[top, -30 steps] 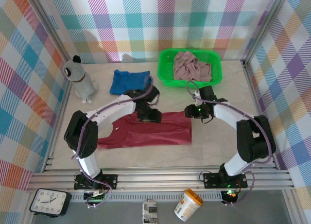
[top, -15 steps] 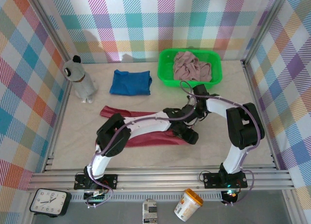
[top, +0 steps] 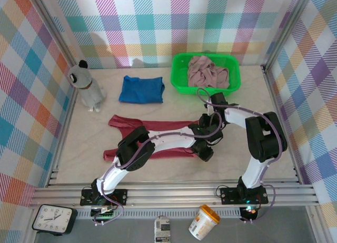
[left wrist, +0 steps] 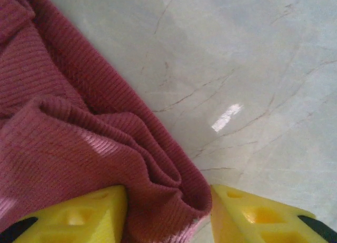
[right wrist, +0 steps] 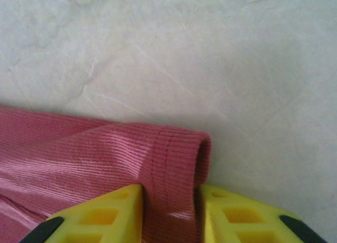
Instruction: Fold and stack the tank tops
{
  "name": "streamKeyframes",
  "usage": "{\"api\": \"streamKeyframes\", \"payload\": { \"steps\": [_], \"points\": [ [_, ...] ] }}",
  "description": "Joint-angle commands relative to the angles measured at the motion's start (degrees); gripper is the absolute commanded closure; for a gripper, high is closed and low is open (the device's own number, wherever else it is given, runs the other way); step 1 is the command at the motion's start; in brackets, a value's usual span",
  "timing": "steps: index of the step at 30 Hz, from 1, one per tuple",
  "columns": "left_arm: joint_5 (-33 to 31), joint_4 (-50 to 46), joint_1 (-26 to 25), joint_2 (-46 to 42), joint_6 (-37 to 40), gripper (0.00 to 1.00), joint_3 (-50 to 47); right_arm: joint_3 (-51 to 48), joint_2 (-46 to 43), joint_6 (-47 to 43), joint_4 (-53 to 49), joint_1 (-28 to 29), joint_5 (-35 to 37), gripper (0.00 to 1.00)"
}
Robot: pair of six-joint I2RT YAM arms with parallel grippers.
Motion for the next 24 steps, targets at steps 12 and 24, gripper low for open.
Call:
{"api": "streamKeyframes", "payload": {
  "steps": [12, 24],
  "points": [
    [4.7, -6.2, -1.5, 3.6, -0.8, 1.00, 10.0, -5.9, -10.0, 1.5, -1.6, -1.7, 0.5, 0.93],
    [11.3, -0.5, -0.7, 1.6, -7.3, 1.00, 17.2, -5.2, -21.0, 0.5, -8.3, -5.6, -1.0, 0.93]
  ]
}}
